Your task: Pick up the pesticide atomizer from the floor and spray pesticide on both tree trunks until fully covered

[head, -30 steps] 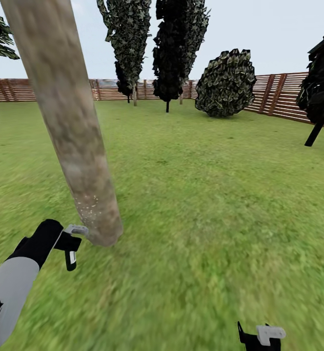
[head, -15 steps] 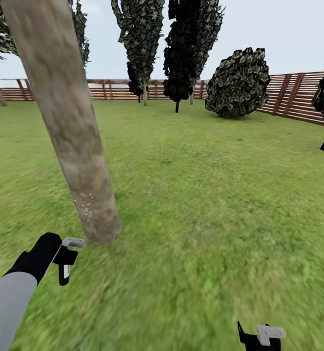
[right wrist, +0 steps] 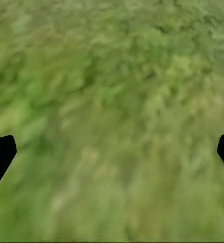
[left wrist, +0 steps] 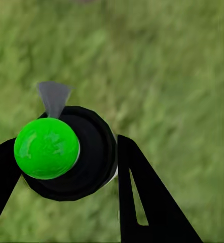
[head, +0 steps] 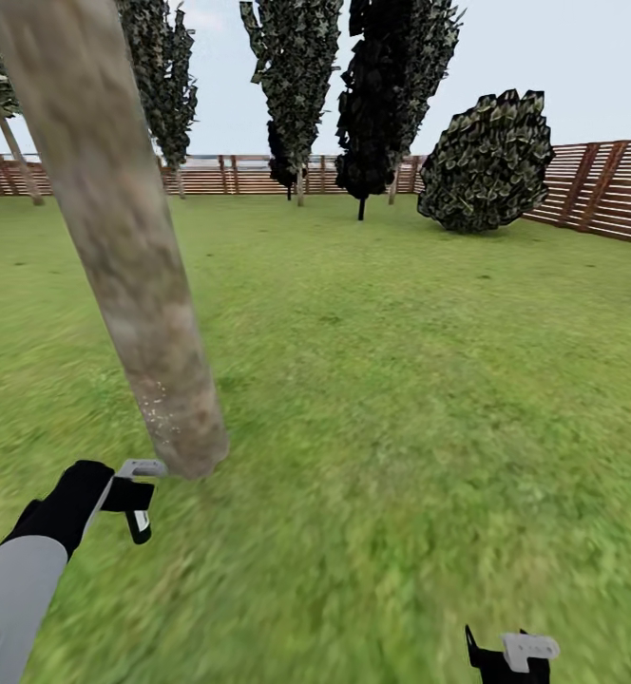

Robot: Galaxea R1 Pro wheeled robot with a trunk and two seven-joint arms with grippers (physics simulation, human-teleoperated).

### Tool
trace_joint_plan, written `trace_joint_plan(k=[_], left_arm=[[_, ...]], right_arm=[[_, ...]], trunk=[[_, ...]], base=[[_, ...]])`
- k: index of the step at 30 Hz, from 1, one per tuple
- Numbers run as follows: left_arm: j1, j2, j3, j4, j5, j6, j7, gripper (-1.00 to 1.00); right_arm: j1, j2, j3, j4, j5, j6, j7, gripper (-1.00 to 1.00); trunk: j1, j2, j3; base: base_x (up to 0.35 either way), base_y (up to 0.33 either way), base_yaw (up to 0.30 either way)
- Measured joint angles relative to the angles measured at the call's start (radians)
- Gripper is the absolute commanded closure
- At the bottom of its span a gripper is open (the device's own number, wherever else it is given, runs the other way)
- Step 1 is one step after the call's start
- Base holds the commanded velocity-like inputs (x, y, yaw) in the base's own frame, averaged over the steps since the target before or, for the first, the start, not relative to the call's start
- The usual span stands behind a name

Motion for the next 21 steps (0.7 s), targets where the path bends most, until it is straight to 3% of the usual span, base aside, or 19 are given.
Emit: trace_joint_plan(k=[6, 13, 21], left_arm=[[0.013, 0.004, 0.003, 0.002, 0.000, -0.015, 0.000, 1.00], [0.024, 0.007, 0.011, 0.001, 0.000, -0.016, 0.001, 1.00], [0.024, -0.003, 0.015, 0.000, 0.012, -0.016, 0.096, 1.00]], right_arm=[[0.000, 0.000, 0.000, 0.000, 0.000, 0.000, 0.000, -1.00], [0.000, 0.004, 0.002, 0.001, 0.000, 0.001, 0.000, -1.00], [0.000, 0.004, 0.002, 0.002, 0.000, 0.001, 0.000, -1.00]], trunk=[[0.000, 0.000, 0.000], [0.000, 0.000, 0.000], [0.000, 0.000, 0.000]], base=[[0.004, -0.275, 0.037], [0.089, -0.272, 0.264], [0.181, -0.241, 0.277]])
